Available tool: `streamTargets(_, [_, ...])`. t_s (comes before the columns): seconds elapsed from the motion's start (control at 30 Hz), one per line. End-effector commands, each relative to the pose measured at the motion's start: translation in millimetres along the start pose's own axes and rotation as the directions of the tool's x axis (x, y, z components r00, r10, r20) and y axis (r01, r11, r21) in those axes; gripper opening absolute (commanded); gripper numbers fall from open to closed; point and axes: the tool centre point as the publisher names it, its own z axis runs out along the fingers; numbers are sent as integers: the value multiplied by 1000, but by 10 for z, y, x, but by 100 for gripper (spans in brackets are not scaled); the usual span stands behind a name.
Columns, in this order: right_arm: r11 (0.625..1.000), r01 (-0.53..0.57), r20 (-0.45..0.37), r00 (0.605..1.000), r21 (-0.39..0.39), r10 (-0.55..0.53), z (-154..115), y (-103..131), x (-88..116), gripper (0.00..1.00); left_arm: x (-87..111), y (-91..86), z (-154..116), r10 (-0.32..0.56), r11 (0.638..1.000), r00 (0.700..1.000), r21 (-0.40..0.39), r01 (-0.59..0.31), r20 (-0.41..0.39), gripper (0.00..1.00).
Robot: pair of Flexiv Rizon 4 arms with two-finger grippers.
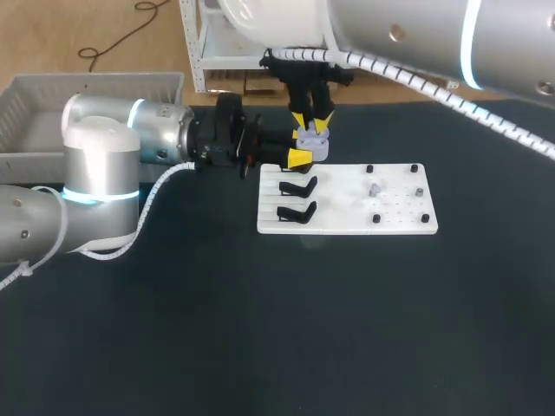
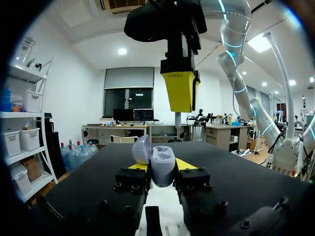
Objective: Pick up each earbud case from the left stands, insert the matching earbuds, close the lid, and place the case in the box.
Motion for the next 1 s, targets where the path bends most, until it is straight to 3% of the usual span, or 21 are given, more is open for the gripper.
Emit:
streamTargets(0.03, [1000,-8,-14,1000,27,9,41,48,-47,0,2,5,0,0,1000,1000,1,0,-1,0])
streamTargets(1.0, [998,-1,-53,999,55,4,198,97,-137,0,2,5,0,0,1000,1000,1,0,-1,0])
